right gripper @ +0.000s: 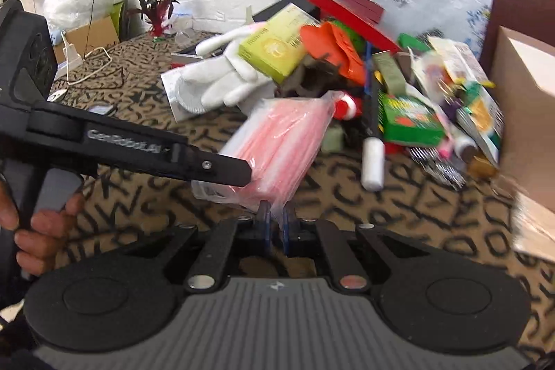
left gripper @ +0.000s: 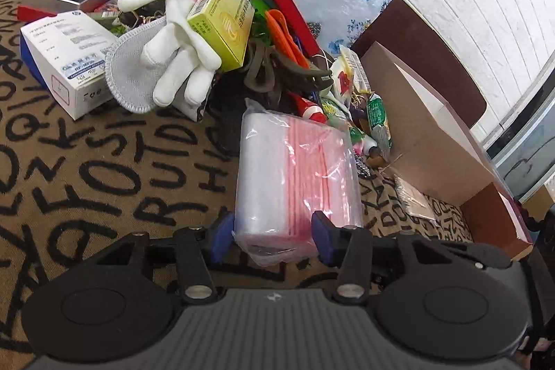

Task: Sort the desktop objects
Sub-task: 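Grasp the zip bag of pink items with the right gripper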

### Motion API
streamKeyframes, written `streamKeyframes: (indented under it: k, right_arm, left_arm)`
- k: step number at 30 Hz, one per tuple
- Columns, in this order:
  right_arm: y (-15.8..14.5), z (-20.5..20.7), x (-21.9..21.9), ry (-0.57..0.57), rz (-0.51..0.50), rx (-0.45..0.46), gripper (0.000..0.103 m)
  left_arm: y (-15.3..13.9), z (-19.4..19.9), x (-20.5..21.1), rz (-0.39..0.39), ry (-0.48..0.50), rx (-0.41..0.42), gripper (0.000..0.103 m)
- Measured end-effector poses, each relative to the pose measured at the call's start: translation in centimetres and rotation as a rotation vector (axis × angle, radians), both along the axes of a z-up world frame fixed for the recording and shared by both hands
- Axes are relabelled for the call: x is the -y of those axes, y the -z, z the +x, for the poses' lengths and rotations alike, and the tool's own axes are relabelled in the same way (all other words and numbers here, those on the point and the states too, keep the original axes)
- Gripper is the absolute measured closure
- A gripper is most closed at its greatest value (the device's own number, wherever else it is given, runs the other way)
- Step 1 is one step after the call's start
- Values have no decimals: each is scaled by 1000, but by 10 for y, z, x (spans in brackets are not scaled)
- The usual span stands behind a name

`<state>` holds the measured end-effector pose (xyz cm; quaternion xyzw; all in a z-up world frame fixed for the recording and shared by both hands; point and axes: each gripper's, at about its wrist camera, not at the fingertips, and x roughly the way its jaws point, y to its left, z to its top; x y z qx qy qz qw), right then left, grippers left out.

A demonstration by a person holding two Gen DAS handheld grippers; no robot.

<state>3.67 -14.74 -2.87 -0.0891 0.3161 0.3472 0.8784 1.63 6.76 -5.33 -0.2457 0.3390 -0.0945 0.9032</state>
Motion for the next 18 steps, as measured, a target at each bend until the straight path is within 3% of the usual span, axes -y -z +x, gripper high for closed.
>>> streamKeyframes:
  k: [2,3,4,5,12,18]
  right_arm:
    - [1,-2,6,7,-26,8,93]
    - [2,-2,9,16,-29,16,86]
    - [2,0,10,34,-26,19,65]
    - [2,2,11,58,-15,24,56]
    - [5,16,1,68,52,-1,54]
    - [-5,14,-2,40,82,25,54]
  left_arm:
    - [0,5,-7,-24,-31,-12,43]
    - [0,9,-11,-31,-53,-21,38]
    - [-1,13,-13,-39,-63,-27,37]
    - [-1,18,-15,-43,-61,-28,35]
    - [-3,35,-11,-10,-45,-21,27]
    - [-1,38,-14,-20,-20,-15,33]
